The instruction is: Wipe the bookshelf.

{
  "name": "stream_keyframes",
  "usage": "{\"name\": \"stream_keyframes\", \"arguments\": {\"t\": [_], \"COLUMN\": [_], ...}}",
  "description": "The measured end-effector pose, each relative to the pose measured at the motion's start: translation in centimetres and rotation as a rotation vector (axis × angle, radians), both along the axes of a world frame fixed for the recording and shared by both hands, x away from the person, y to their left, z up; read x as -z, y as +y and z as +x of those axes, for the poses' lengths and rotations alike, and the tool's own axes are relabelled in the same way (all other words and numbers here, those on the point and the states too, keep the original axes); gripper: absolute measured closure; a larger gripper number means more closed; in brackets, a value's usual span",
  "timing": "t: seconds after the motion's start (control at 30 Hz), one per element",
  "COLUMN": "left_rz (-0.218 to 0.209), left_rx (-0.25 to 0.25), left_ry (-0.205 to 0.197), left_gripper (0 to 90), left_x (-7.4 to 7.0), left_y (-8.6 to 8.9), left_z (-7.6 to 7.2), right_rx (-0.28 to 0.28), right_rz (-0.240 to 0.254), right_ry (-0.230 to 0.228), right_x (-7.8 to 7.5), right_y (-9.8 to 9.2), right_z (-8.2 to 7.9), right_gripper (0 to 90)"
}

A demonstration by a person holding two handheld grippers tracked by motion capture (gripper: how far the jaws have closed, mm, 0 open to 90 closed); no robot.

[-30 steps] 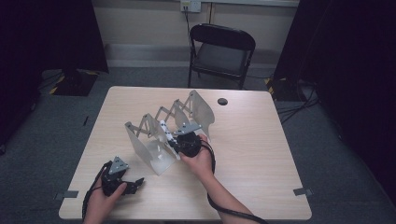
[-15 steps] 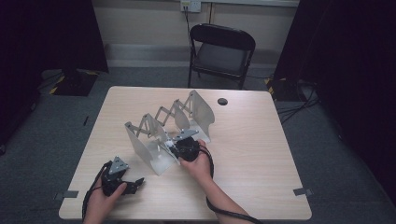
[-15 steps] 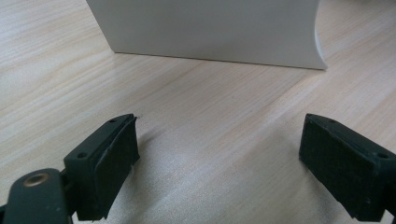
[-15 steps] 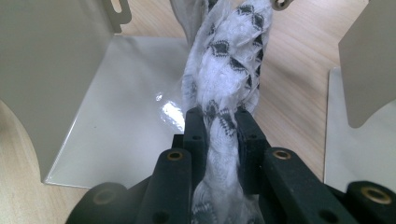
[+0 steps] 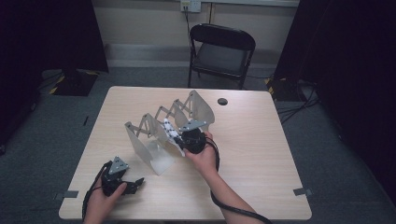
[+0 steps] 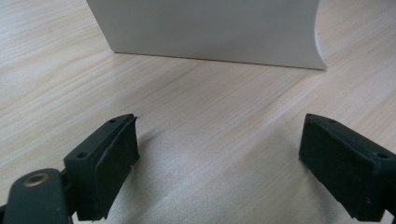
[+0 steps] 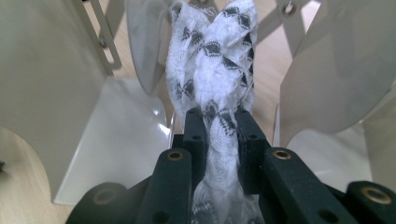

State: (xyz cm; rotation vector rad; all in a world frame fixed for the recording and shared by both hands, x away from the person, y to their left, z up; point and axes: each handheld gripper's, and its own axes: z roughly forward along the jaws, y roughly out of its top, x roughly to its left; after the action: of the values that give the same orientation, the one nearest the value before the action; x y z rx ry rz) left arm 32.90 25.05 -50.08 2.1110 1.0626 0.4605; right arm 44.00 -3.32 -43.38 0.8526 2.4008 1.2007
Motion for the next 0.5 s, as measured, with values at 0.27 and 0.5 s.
{"name": "stream_keyframes", "arguments": {"t": [0.27, 0.5], "left_rz": [0.001, 0.000], "left_rx": [0.000, 0.000], "left_ry": [-0.001, 0.000], "left_gripper": [11.5, 11.5], "left_x": [0.0, 0.0], "left_y": [0.0, 0.0], "left_z": [0.0, 0.0], "right_rx": [-0.019, -0.046], "right_rz": [0.034, 0.038], "right_ry": [-0.038, -0.061], "right_x": [-2.5, -3.7], "right_y": [0.8, 2.0], "right_z": [-0.1, 0.0], "right_gripper": [78.4, 78.3]}}
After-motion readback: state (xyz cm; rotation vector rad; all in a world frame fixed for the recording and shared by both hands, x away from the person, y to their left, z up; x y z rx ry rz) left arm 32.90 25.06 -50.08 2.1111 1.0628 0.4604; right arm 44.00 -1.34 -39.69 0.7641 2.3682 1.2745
